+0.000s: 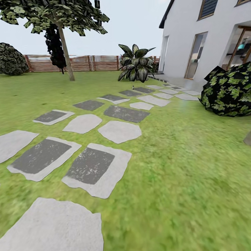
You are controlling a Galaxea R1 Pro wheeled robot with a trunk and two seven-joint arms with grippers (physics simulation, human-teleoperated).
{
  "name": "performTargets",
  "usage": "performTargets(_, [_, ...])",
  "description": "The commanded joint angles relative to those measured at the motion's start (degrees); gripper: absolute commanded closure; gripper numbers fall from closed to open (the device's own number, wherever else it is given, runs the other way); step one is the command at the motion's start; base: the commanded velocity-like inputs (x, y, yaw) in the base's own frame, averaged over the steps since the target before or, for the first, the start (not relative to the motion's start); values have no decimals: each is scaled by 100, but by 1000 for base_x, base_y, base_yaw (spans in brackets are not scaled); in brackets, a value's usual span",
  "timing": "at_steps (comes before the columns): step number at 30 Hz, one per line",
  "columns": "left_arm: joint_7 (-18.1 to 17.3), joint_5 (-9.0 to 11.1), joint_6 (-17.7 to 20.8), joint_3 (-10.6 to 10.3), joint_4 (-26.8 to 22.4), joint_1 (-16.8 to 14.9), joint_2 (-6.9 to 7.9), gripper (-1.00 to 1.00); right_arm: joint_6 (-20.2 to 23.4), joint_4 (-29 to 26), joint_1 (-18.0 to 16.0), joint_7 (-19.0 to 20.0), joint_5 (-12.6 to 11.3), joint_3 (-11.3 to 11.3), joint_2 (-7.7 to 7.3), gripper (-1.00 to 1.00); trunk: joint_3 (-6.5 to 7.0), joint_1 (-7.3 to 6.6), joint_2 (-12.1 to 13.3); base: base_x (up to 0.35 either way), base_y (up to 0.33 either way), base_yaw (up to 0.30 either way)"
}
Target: In the garden, pick up the pesticide atomizer on the floor and spray pesticide onto both trees until each tree trunk is fully covered.
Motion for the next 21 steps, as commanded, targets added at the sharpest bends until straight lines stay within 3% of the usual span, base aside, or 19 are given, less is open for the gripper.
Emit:
performTargets(1, [2, 8, -19, 9, 4, -1, -1, -100, -16, 4, -2, -3, 15, 1, -1, -100, -5, 2, -2, 340, 0, 0])
performTargets(21, [2, 9, -19, 9, 4, -3, -1, -100, -18, 4, -2, 5, 15, 2, -1, -100, -5, 2, -2, 340, 0, 0])
